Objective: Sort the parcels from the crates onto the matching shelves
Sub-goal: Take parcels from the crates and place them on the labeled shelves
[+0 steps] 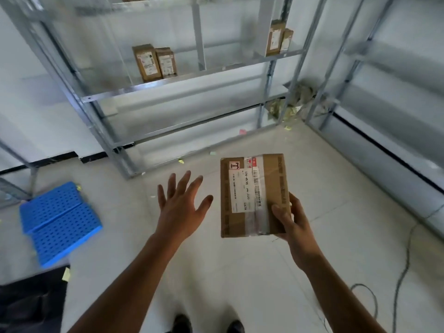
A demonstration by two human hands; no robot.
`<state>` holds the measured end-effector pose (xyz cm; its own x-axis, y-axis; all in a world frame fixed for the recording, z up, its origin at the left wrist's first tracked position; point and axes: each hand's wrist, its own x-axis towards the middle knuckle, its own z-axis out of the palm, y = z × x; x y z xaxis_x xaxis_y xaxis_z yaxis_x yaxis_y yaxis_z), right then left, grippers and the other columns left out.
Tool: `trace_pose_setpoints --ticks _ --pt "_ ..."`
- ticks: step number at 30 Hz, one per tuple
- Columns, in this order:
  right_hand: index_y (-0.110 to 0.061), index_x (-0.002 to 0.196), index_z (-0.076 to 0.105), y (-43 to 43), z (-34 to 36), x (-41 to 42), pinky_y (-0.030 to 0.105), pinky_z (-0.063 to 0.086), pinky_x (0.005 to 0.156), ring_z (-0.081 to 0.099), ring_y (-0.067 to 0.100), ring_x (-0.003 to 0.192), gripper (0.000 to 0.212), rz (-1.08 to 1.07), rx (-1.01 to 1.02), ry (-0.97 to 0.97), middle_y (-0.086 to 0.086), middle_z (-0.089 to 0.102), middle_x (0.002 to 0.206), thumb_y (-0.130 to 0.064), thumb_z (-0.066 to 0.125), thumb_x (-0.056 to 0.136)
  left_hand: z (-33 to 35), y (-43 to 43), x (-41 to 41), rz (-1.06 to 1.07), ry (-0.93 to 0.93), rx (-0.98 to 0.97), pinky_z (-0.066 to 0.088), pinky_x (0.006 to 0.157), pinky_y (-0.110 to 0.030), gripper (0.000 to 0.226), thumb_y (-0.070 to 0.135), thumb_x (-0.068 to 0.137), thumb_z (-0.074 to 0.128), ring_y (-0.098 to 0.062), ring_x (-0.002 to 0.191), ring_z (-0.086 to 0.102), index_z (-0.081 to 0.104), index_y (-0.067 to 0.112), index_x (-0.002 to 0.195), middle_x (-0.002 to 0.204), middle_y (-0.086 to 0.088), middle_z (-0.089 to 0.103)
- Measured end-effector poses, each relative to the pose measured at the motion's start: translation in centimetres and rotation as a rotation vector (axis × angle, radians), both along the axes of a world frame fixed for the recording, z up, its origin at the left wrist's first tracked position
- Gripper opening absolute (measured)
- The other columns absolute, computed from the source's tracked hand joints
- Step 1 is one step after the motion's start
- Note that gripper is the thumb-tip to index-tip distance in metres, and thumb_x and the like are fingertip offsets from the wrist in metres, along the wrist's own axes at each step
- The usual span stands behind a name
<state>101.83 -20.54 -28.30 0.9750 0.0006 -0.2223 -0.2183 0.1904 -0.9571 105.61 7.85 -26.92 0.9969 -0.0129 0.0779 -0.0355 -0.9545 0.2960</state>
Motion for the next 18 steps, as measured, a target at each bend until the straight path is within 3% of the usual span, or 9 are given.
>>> trace_pose_setpoints --ticks 8,15,18 --pt "-0.04 0.147 0.049 -3.5 0.3 8.8 0.041 0.064 0.079 0.07 0.023 0.116 0.068 -0.088 0.002 -0.038 0.005 0.062 0.137 -0.048 0.073 0.084 0.8 -3.5 10.8 -0.077 -0.068 0.012 -0.009 0.122 -0.05 0.08 0.078 0.09 0.017 -0.028 0.159 -0.002 0.031 0.037 0.157 0.171 0.003 0.016" --pt "-0.042 0.148 0.046 -3.7 4.5 23.1 0.042 0.064 0.083 0.071 0.023 0.115 0.08 -0.106 -0.06 -0.139 0.007 0.06 0.138 -0.057 0.078 0.076 4.4 -3.9 26.7 -0.109 -0.187 -0.033 -0.002 0.125 -0.055 0.079 0.075 0.09 0.019 -0.03 0.159 0.002 0.032 0.035 0.157 0.17 0.002 0.02" --pt "-0.042 0.148 0.047 -3.3 7.1 29.3 0.039 0.063 0.081 0.071 0.021 0.115 0.073 -0.118 -0.072 -0.194 0.007 0.06 0.139 -0.052 0.076 0.082 6.5 -3.9 33.3 -0.114 -0.228 -0.043 -0.002 0.124 -0.054 0.078 0.073 0.091 0.021 -0.032 0.158 0.004 0.033 0.035 0.157 0.17 0.0 0.022"
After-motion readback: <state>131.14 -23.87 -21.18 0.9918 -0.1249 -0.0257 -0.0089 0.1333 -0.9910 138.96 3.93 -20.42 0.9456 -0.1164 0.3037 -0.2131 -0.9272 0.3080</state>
